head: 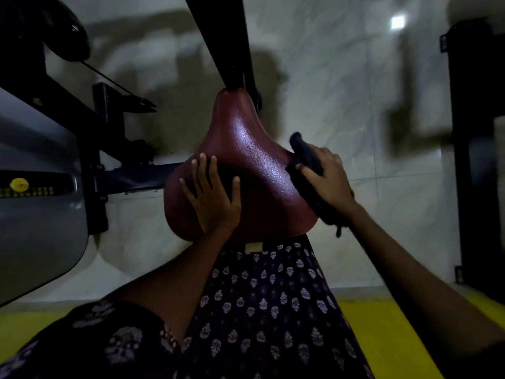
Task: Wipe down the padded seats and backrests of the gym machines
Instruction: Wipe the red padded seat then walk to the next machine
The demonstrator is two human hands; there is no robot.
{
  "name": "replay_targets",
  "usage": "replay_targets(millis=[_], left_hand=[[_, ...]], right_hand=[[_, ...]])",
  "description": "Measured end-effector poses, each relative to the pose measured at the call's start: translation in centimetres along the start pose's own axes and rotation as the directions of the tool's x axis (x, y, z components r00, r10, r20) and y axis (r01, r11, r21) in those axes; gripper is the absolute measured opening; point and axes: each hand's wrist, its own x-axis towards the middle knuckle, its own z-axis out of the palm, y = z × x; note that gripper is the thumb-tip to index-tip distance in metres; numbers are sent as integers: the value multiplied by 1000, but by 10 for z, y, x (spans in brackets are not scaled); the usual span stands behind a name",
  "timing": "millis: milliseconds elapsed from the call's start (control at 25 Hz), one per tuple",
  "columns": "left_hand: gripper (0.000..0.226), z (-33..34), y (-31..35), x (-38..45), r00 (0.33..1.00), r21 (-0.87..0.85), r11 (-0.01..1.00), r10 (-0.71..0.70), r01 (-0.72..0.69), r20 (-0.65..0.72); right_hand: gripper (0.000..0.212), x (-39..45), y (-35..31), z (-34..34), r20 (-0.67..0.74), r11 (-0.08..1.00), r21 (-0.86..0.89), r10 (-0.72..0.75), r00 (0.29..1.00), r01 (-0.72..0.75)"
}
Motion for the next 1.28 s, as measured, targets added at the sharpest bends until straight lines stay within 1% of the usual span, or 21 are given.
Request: replay_targets(millis=[40, 80, 120, 160, 200, 280, 400, 440, 480, 560, 600, 640, 680, 720, 800, 880, 960, 1000, 1120, 1200, 1280], left_hand=[[61, 0, 0, 0, 1000, 2, 1000, -2, 2, -1], [61, 0, 1, 0, 1000, 1, 1000, -2, 2, -2], [60, 1, 1, -1, 1000, 1, 1000, 0, 0, -3], [60, 1, 2, -1, 1000, 3, 1000, 4, -4, -3], [60, 1, 2, 0, 1000, 7, 1000, 5, -5, -3], [60, 1, 2, 0, 1000, 15, 1000, 5, -5, -3], [60, 3, 2, -3, 1000, 23, 1000, 3, -3, -11], [60, 3, 2, -2, 1000, 25, 1000, 4, -3, -15], [60, 4, 3, -2, 1000, 26, 1000, 6, -5, -18], [60, 5, 2, -2, 1000, 21, 1000, 17, -16, -25], [60, 5, 2, -2, 999, 17, 1000, 23, -22, -33], [59, 6, 2, -3, 999, 12, 1000, 26, -26, -42], [59, 6, 2, -3, 998, 8, 1000, 28, -27, -48], [59, 6, 1, -3, 998, 3, 1000, 29, -29, -50], [59, 6, -1, -4, 998, 7, 1000, 28, -28, -50], [59, 6, 1, -3, 999, 28, 999, 26, -24, -46], [61, 4, 1, -4, 999, 33, 999, 28, -27, -28], [62, 3, 1, -4, 1000, 24, 999, 26, -25, -13], [63, 3, 1, -2, 1000, 3, 1000, 16, -16, -4], [60, 3, 0, -2, 999, 20, 999, 32, -32, -20], [59, 4, 1, -1, 998, 22, 999, 38, -37, -39]], right_hand=[[59, -21, 4, 8, -102, 984, 149, 117, 988, -101], [63, -44, 4, 18, -172, 931, 311, 254, 952, -192], [66, -66, 3, 30, -204, 860, 439, 375, 904, -258], [67, -86, -1, 41, -222, 814, 503, 445, 868, -289], [69, -101, -5, 51, -238, 802, 515, 472, 849, -302], [71, -117, -14, 61, -267, 812, 497, 478, 837, -306], [67, -97, -15, 46, -279, 811, 484, 499, 821, -329], [64, -83, -14, 35, -268, 830, 453, 475, 838, -325], [63, -66, -14, 23, -249, 875, 376, 413, 876, -305], [62, -30, -22, 1, -148, 976, 106, 204, 968, -190], [59, -13, -31, -5, -66, 992, -42, 113, 991, -116], [57, 2, -41, -6, 9, 986, -161, 49, 999, -47], [56, 14, -53, -4, 68, 973, -229, 20, 997, -4], [55, 22, -65, -1, 94, 967, -256, 13, 996, 12], [45, 42, -85, 9, 82, 978, -208, 40, 996, -22], [38, 69, -106, 18, 59, 993, -70, 99, 993, -95], [41, 100, -129, 26, 55, 986, 71, 150, 987, -153], [44, 113, -140, 29, 45, 983, 95, 154, 987, -157], [44, 122, -148, 35, -12, 988, 116, 106, 994, -104], [37, 102, -133, 33, -35, 985, 160, 63, 997, -56], [33, 75, -108, 27, -15, 993, 117, 15, 1000, -13]])
